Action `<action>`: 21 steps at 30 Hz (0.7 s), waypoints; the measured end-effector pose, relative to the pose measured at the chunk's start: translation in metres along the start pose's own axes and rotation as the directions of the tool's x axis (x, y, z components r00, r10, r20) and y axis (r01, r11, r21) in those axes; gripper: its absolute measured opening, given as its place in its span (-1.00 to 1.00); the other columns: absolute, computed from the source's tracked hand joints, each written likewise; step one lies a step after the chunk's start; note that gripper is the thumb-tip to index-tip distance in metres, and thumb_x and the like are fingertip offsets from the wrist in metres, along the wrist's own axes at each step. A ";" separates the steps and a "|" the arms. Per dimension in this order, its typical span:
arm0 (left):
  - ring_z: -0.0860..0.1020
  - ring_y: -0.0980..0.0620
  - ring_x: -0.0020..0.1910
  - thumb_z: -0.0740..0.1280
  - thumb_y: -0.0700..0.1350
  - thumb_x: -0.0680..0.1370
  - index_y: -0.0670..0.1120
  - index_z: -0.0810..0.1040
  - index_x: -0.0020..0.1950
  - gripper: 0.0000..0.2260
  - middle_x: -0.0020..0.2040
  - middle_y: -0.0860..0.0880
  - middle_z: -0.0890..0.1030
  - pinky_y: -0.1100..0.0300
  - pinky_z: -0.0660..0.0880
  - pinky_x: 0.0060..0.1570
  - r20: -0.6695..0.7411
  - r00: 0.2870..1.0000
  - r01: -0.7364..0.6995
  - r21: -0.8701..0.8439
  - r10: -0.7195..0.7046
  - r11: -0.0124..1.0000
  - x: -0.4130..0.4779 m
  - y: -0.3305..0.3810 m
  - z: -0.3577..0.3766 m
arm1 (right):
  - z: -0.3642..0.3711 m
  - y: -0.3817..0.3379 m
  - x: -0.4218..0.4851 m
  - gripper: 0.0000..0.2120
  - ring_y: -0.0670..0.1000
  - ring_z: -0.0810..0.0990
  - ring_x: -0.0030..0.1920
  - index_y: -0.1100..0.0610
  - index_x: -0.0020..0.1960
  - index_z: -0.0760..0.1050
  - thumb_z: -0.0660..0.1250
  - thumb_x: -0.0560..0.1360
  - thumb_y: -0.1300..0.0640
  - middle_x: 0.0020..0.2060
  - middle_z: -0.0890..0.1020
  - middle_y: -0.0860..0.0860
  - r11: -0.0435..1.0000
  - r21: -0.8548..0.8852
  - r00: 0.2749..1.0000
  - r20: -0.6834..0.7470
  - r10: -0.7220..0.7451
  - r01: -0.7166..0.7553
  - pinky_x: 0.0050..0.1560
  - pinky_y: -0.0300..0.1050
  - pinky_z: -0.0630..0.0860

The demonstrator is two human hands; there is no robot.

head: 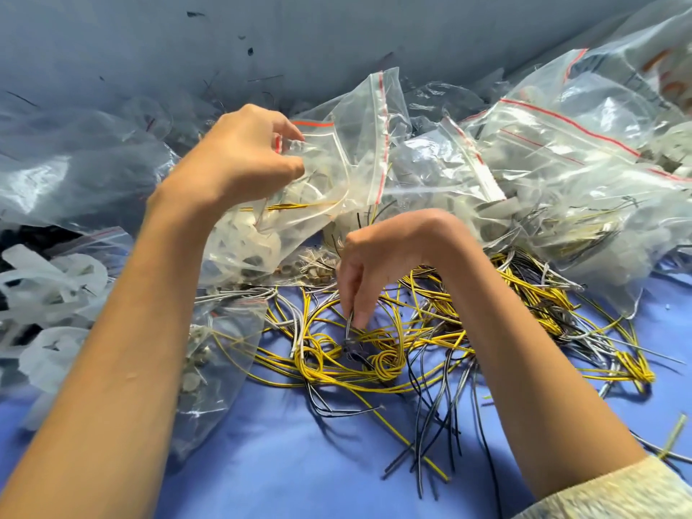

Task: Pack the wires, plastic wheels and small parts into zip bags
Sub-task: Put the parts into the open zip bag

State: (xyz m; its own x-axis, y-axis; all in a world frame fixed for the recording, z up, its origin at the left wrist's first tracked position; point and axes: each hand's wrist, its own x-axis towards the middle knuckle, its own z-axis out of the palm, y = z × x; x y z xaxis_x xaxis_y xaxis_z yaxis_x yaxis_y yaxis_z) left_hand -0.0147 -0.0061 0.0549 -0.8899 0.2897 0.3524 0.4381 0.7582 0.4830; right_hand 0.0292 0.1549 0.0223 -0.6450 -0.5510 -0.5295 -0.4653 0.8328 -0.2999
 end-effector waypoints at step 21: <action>0.41 0.25 -0.32 0.31 0.15 0.45 0.03 0.67 -0.16 -0.76 -0.31 0.16 0.51 0.34 0.35 -0.23 0.392 0.866 -0.199 -0.299 0.310 0.933 -0.008 0.002 -0.005 | -0.021 0.004 -0.034 -0.77 -0.10 0.56 -0.37 0.15 -0.22 0.48 0.26 0.58 0.10 -0.37 0.63 -0.02 0.802 0.501 0.670 -0.721 0.179 0.326 -0.28 -0.28 0.52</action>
State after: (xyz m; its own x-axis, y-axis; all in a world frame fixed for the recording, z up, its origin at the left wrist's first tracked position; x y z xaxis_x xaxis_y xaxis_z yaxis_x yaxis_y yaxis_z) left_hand -0.0060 -0.0095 0.0568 -0.6848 0.7150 0.1409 0.6237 0.4751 0.6207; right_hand 0.0366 0.1762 0.0554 -0.9520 -0.2586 0.1636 -0.2791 0.5149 -0.8105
